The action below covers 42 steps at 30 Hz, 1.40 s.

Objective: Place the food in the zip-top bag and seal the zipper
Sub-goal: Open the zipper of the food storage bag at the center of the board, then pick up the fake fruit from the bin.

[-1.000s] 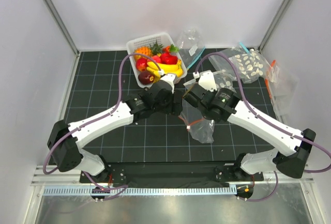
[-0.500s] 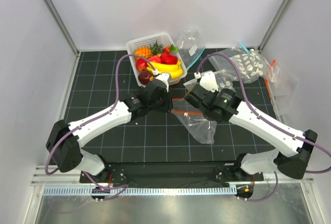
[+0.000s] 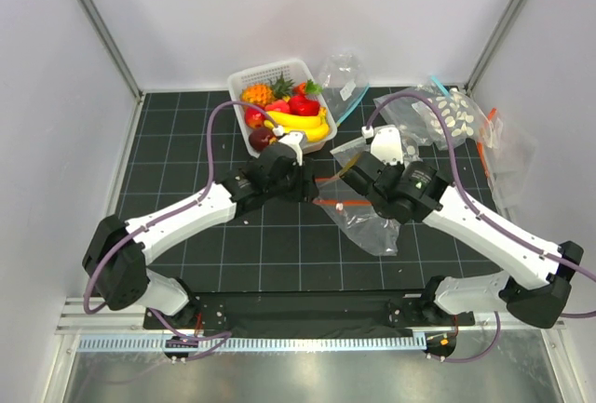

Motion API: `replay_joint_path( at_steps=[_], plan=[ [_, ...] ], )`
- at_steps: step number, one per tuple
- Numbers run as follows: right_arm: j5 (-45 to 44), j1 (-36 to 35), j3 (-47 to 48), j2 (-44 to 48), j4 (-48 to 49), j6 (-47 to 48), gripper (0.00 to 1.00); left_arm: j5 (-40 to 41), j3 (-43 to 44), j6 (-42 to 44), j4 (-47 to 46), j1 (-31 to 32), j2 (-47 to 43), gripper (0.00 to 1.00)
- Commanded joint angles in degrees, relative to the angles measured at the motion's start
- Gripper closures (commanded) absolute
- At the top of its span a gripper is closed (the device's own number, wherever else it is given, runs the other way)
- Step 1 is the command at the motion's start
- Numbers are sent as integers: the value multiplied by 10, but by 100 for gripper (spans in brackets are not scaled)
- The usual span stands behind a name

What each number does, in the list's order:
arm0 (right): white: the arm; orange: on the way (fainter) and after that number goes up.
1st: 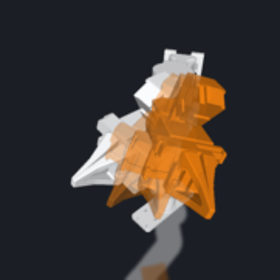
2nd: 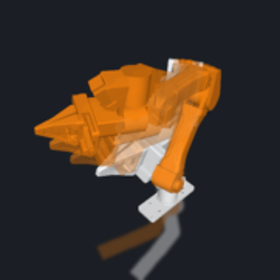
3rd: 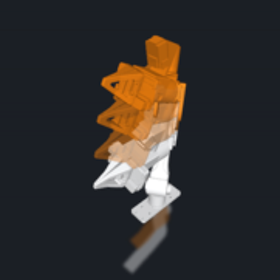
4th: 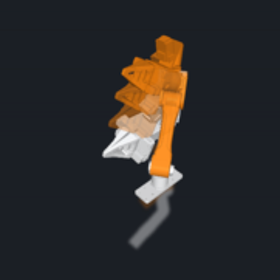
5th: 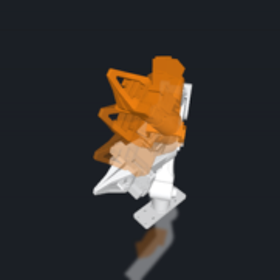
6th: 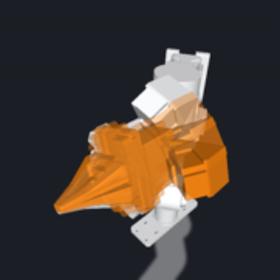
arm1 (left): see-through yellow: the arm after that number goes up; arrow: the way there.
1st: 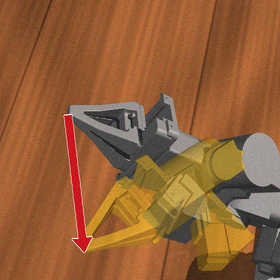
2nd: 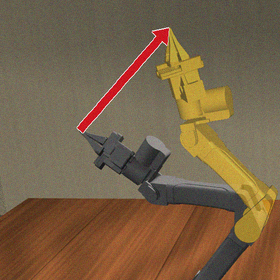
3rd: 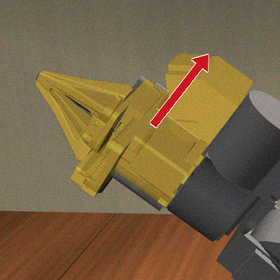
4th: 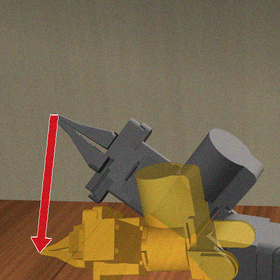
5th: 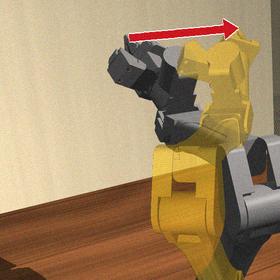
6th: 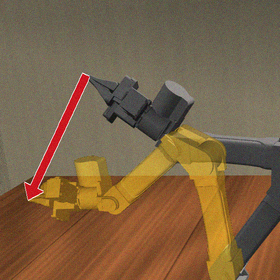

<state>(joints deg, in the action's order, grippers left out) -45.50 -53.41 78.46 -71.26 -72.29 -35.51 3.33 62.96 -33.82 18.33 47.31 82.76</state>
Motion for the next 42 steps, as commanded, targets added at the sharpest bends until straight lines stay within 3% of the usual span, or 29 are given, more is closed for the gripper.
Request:
replay_joint_path(
  at_steps=[1,6,17,22,25,28,32,38,42],
  plan=[
    [-22,6,-1,20,-5,13,90,-53,-7,16,-9,-13,-9,44],
    [-7,7,-1,-38,30,25,92,-117,42,17,-10,-6,20,32],
    [24,42,-32,-99,109,55,94,-108,58,17,-9,4,14,27],
    [34,68,-63,-96,131,64,95,-50,59,27,25,-1,-12,25],
    [39,84,-71,-91,140,74,95,-38,57,39,51,-14,-40,19],
    [48,96,-76,-83,147,82,95,3,60,62,77,-30,-73,5],
    [60,105,-81,-71,153,91,95,48,82,80,112,-66,-95,0],
    [73,108,-74,-62,154,101,95,165,155,113,174,-108,-52,0],
    [79,109,-64,-57,151,105,95,198,209,139,199,-133,9,0]
  ],
)
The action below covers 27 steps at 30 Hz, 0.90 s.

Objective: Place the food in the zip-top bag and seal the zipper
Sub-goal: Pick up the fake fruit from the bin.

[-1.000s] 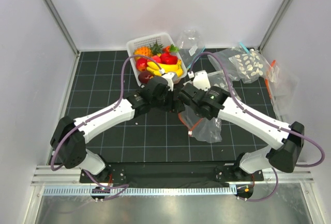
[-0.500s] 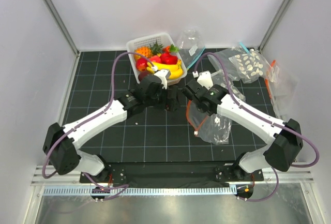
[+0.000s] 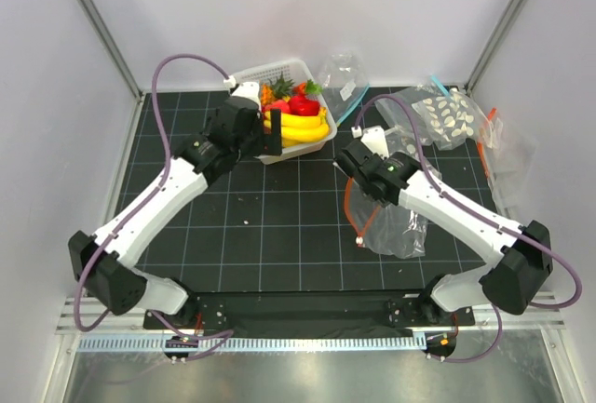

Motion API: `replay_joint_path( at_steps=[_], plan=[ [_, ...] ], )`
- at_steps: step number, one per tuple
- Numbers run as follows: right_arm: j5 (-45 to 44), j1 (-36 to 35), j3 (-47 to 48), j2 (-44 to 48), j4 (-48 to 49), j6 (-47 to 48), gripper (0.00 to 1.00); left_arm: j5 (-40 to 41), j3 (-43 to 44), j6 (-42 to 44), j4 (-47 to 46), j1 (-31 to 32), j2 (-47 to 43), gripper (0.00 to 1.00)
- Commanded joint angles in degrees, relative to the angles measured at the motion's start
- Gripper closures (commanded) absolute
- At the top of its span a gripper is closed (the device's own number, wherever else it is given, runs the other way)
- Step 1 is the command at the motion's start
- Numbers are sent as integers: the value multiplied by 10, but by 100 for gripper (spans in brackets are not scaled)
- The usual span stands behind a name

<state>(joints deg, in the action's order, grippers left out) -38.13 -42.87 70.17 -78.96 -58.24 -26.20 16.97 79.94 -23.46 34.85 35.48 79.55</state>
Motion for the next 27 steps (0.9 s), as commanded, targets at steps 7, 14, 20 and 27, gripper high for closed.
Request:
replay_joint_path(
  at_steps=[7,14,20,27],
  plan=[
    [11,3,21,40,1,14,95,61,97,49,25,-48,147,0],
    [18,3,16,61,-2,12,95,55,154,58,30,-54,231,0],
    [19,4,14,64,-2,11,95,43,175,63,20,-58,277,0],
    [24,3,12,57,5,13,95,51,175,61,20,-67,302,0]
  ],
)
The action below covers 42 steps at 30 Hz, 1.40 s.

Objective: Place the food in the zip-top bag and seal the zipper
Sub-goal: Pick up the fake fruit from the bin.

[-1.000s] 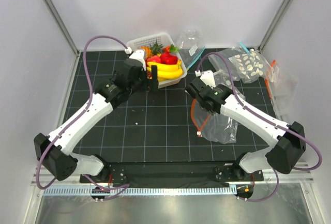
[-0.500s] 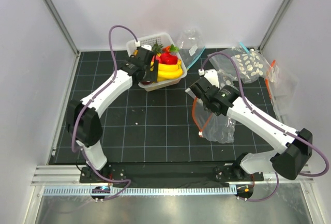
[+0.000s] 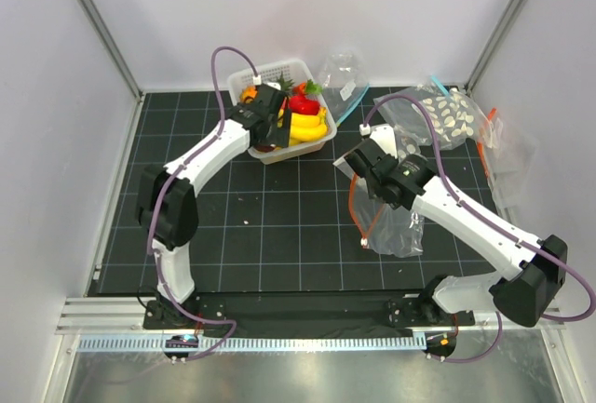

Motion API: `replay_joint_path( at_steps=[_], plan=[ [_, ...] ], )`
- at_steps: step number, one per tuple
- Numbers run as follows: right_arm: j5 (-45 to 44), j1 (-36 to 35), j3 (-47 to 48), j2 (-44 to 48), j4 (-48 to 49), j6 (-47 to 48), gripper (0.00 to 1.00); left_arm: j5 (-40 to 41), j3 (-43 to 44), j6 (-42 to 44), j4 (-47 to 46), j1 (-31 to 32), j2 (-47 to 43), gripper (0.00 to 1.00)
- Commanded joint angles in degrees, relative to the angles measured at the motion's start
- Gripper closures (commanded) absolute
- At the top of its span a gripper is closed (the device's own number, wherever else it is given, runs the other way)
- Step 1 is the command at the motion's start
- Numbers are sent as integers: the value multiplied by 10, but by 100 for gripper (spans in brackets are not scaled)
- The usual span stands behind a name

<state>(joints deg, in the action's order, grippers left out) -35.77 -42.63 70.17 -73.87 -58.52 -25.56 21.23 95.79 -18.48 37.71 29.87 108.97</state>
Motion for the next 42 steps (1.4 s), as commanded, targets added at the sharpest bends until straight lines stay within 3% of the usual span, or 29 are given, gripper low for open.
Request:
replay_joint_path(
  at_steps=[1,16,20,27,42],
  plan=[
    [1,1,12,4,9,8,95,4,15,11,-10,-10,9,0],
    [14,1,17,-5,9,8,95,-16,-54,46,-84,-10,-76,0],
    [14,1,20,-6,3,11,95,-58,-43,62,-79,-20,-81,0],
    [12,1,31,-5,-14,17,95,-247,11,47,-13,-75,-63,0],
    [15,1,33,-1,-27,19,96,-342,80,68,44,-126,14,0]
  ],
)
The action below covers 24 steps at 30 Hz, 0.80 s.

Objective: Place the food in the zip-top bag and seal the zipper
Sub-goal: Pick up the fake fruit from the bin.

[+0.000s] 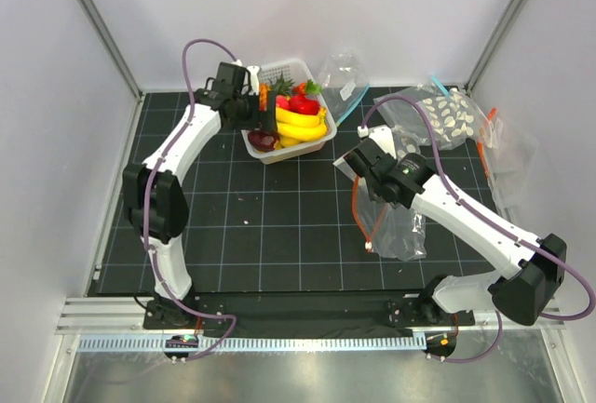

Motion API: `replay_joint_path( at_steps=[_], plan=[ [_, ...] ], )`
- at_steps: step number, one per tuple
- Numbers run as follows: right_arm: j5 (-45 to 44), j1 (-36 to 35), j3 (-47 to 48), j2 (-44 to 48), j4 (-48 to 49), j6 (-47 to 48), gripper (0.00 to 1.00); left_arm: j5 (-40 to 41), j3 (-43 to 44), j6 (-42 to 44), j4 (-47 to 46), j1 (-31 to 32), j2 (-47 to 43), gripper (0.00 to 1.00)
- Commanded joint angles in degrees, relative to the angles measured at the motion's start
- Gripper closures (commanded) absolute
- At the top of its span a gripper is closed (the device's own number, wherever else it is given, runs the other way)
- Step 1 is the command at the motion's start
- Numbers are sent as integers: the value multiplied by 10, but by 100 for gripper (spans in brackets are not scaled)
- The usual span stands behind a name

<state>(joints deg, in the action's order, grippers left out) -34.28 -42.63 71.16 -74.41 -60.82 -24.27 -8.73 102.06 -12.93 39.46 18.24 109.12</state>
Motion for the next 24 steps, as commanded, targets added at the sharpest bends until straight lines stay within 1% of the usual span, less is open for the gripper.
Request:
replay_joint_path(
  at_steps=[1,14,19,20,21,22,24],
  plan=[
    [1,1,23,2,-4,6,96,-41,17,12,25,-11,18,0],
    [4,1,12,-5,3,5,97,-66,-4,17,15,-16,37,0],
    [7,1,12,-6,4,6,98,-58,-18,9,7,-16,44,0],
    [6,1,11,-6,5,6,98,-59,-20,8,7,-16,45,2],
    [7,1,10,-6,5,6,98,-60,-20,8,6,-16,43,7],
    [7,1,9,-5,6,6,98,-59,-24,8,5,-16,42,14],
    [8,1,9,-5,8,5,98,-59,-31,7,-3,-15,31,21]
  ],
)
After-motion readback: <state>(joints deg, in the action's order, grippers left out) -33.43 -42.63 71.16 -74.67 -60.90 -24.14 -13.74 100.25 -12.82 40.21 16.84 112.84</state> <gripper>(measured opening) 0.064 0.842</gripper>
